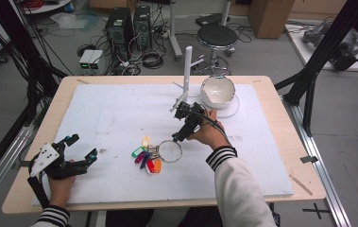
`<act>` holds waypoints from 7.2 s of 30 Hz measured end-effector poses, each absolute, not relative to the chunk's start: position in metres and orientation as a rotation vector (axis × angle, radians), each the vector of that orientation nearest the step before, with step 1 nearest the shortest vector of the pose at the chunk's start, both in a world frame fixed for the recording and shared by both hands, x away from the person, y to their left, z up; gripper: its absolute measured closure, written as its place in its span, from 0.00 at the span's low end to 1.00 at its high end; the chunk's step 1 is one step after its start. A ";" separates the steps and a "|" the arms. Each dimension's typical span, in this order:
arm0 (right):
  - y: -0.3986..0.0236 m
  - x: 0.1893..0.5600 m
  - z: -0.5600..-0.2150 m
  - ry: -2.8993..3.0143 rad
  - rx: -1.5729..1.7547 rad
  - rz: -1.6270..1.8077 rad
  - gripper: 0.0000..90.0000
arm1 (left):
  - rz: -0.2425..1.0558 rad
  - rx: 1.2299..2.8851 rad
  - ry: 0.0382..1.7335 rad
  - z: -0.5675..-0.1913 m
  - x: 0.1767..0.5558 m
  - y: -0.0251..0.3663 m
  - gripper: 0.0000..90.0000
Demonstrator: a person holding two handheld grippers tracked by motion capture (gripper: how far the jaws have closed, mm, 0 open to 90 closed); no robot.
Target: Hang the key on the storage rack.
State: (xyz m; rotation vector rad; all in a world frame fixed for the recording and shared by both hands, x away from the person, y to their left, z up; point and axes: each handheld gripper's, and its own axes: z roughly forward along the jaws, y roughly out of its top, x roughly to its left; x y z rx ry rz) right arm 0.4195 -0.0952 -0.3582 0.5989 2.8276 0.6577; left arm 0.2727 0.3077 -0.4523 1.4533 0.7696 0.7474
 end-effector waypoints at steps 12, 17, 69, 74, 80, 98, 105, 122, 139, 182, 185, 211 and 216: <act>-0.075 0.428 -0.381 2.902 0.598 0.442 0.06 | 0.746 1.450 0.771 -0.452 0.273 0.308 0.10; -0.070 0.430 -0.385 2.917 0.619 0.401 0.08 | 0.745 1.448 0.773 -0.452 0.273 0.308 0.10; -0.051 0.428 -0.399 3.010 0.589 0.185 0.77 | 0.748 1.454 0.769 -0.452 0.273 0.308 0.10; -0.051 0.430 -0.400 3.022 0.604 0.188 0.79 | 0.749 1.453 0.769 -0.452 0.273 0.307 0.10; -0.052 0.432 -0.402 3.031 0.621 0.172 0.82 | 0.749 1.454 0.769 -0.452 0.273 0.307 0.10; -0.049 0.432 -0.404 3.064 0.621 0.115 0.93 | 0.747 1.449 0.773 -0.452 0.273 0.308 0.10; -0.043 0.432 -0.405 3.074 0.608 0.070 0.97 | 0.746 1.448 0.774 -0.452 0.273 0.308 0.10; -0.073 0.432 -0.371 3.083 0.627 0.411 0.97 | 0.747 1.449 0.772 -0.452 0.273 0.307 0.10; -0.127 0.431 -0.338 2.885 0.735 0.788 0.98 | 0.749 1.453 0.771 -0.452 0.273 0.308 0.10; -0.176 0.450 -0.313 2.366 0.881 1.290 0.98 | 0.740 1.455 0.781 -0.452 0.274 0.307 0.10; -0.177 0.451 -0.313 2.348 0.887 1.293 0.98 | 0.740 1.456 0.782 -0.452 0.274 0.308 0.10; -0.188 0.465 -0.321 2.252 0.984 1.311 0.98 | 0.739 1.455 0.784 -0.452 0.274 0.307 0.10; -0.189 0.468 -0.323 2.236 0.993 1.318 0.98 | 0.739 1.455 0.785 -0.452 0.274 0.307 0.10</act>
